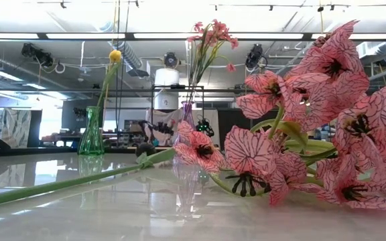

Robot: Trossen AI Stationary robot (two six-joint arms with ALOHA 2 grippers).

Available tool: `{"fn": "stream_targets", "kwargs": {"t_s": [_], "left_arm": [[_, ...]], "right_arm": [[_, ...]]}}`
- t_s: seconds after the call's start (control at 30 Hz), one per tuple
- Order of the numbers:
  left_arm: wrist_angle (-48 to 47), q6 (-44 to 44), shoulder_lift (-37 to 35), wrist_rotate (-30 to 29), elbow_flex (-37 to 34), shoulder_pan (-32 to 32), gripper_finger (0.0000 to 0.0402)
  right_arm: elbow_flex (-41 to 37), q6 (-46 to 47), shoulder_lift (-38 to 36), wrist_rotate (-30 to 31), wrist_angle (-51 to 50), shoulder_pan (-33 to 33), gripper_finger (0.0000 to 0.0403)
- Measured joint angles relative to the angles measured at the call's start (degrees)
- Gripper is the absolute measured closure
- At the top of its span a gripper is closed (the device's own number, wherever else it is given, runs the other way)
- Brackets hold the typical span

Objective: Sort flowers into vase by color
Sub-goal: Put the left black flower into the red vase

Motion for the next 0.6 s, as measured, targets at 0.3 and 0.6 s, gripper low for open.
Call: {"fn": "stream_targets", "kwargs": {"t_s": [0.3, 0.6], "left_arm": [[0.0, -0.6, 0.0, 0.0, 0.0, 0.0, 0.0168], [0.0, -0.6, 0.0, 0.0, 0.0, 0.0, 0.0168]], "right_arm": [[0.0, -10.1, -5.8, -4.5, 5.2, 0.0, 0.036], [0.0, -18.6, -13.2, -6.4, 5.9, 0.0, 0.036]]}}
